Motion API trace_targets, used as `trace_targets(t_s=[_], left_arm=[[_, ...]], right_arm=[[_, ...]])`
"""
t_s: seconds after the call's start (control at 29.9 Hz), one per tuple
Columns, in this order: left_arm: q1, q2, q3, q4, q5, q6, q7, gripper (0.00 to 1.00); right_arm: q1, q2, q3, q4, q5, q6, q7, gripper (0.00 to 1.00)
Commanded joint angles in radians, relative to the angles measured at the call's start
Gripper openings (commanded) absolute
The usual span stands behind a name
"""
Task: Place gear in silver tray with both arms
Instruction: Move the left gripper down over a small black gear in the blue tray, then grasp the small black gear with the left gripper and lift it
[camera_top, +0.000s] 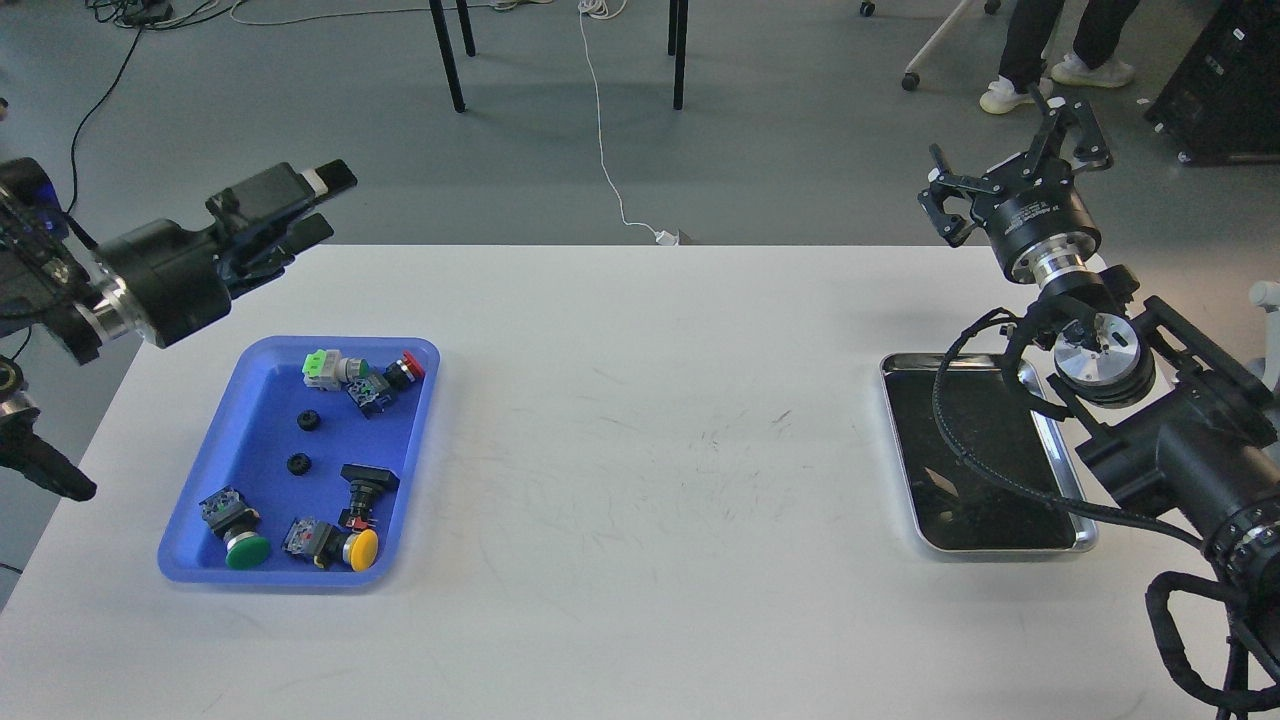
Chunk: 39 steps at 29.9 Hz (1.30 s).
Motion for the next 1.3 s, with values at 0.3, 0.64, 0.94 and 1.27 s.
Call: trace_targets(t_s=[0.3,0.64,0.94,1.27], left_arm=[[0.055,0.002,0.198,-0.041,0.536,0.275,-0.027,0.97],[0.058,0.002,0.372,0.126,0.772,0.415,-0.020,0.89],[0.047,-0.003,0.447,0.237,0.772,0.401,-0.021,0.67],[0.039,-0.032,0.447,0.310,0.772,0.399,-0.024,0.54]], right_arm=[[0.012,-0.004,-0.004,0.007,-0.008,-0.008,-0.001,0.99],[0.013,-0.007,-0.022,0.007,-0.008,-0.009,-0.001,0.99],[0.015,-0.007,-0.025,0.007,-0.008,-0.009,-0.001,0.99],[0.015,-0.007,-0.025,0.007,-0.008,-0.009,-0.002,0.99]])
